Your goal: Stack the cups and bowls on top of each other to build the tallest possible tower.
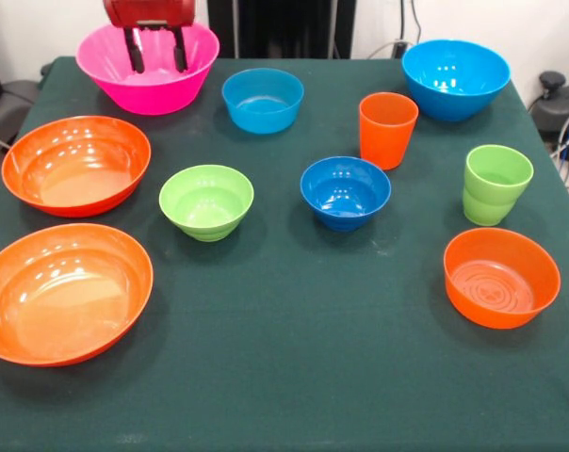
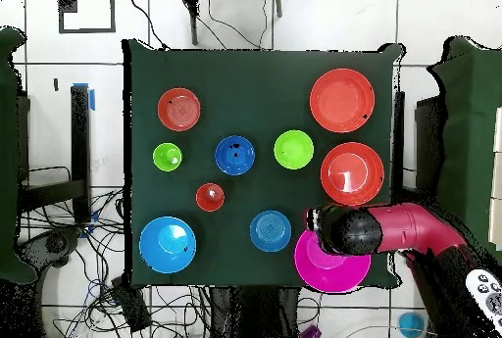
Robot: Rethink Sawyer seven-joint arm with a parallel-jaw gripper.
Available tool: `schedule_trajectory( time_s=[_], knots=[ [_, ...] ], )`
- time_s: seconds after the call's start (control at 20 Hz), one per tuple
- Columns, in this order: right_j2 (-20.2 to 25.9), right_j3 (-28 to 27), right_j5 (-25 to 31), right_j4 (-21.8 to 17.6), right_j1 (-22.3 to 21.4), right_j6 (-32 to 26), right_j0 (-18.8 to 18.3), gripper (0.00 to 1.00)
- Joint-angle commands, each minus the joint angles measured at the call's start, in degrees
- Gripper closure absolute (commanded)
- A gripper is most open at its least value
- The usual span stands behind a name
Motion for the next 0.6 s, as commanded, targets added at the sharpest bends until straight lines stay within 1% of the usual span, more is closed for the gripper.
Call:
schedule_trajectory(
  time_s=[0.05, 0.1, 0.2, 0.3, 0.35, 0.45, 0.6],
  knots=[
    [0.1, -6.1, 3.7, -6.1, 9.4, -14.7, 0.6, 0.0],
    [-0.2, -7.5, 3.3, -6.9, 11.1, -15.0, 0.7, 0.0],
    [-0.7, -8.0, 2.2, -8.1, 12.5, -13.3, 2.4, 0.0],
    [-0.8, -9.1, 2.4, -8.7, 13.8, -13.5, 2.7, 0.0],
    [-0.6, -8.3, 2.4, -8.5, 13.2, -12.3, 3.7, 0.0],
    [-0.5, -8.2, 2.5, -8.6, 13.1, -11.4, 4.5, 0.0],
    [-0.8, -8.3, 2.1, -9.0, 13.8, -10.6, 4.9, 0.0]
  ],
)
